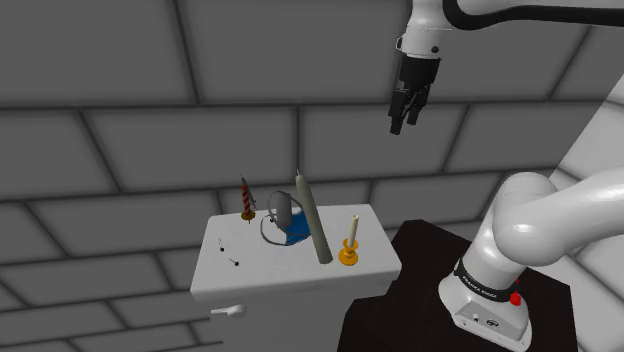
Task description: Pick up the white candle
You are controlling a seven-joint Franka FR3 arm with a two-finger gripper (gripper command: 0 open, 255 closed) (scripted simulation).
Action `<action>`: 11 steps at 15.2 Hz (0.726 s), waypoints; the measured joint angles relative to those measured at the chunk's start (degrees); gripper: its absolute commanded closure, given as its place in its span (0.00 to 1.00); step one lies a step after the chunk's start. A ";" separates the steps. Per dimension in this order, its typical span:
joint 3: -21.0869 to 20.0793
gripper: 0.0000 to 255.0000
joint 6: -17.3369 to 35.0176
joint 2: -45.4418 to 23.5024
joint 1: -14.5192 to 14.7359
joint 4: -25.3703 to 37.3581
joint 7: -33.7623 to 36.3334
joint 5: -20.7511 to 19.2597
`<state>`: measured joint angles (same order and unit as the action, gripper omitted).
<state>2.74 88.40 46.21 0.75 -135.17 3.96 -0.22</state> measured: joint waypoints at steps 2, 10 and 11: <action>-0.50 0.00 1.30 0.76 0.21 -1.14 0.47 0.39; -9.25 0.00 25.65 11.60 4.24 -20.41 7.23 6.17; -10.60 0.00 29.31 12.15 4.84 -22.34 8.15 6.90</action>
<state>-7.86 117.70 58.36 5.59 -157.51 12.11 6.68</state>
